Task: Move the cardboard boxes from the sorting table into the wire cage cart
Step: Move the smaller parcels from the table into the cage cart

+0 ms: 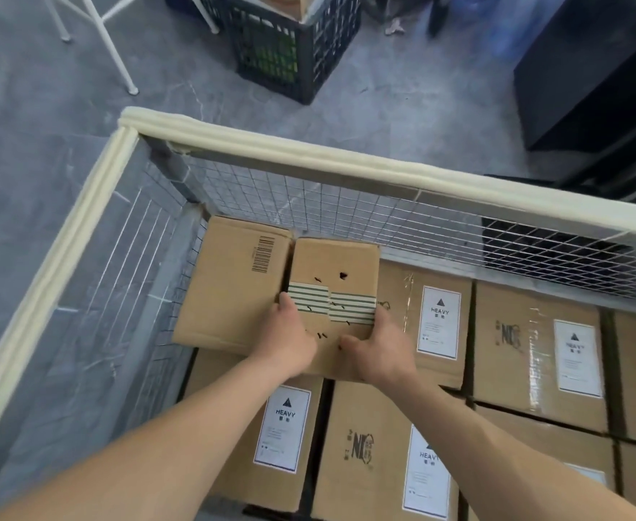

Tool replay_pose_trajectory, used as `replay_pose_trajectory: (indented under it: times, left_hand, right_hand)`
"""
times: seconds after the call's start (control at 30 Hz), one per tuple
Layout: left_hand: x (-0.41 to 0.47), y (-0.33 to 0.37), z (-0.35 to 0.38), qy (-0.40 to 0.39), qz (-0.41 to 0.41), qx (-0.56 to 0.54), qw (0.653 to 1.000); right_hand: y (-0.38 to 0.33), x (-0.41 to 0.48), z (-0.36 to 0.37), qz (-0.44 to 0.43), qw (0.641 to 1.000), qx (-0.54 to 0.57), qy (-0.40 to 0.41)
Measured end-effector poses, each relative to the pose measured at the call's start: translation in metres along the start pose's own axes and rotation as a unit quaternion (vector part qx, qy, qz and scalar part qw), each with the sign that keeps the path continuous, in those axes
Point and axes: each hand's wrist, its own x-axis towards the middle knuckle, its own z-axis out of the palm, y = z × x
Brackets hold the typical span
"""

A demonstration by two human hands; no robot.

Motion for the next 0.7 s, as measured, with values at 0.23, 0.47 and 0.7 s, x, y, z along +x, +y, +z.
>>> replay_pose_trajectory:
  times: [0.23,0.47,0.7]
  left_hand:
    - [-0.026,0.005,-0.012,0.006,0.052,0.014,0.999]
    - [-0.085,0.021,-0.059,0.008,0.134,0.097,0.986]
    - [-0.172,0.075,-0.122,0.032,0.275,0.199,0.940]
  right_hand:
    - [-0.013,-0.023,-0.011,-0.025,0.999,-0.027,-0.008]
    - [-0.033,-0.081,-0.053,0.006,0.999,-0.031,-0.005]
    - [-0.067,-0.182,-0.132,0.018,0.995,-0.069,0.066]
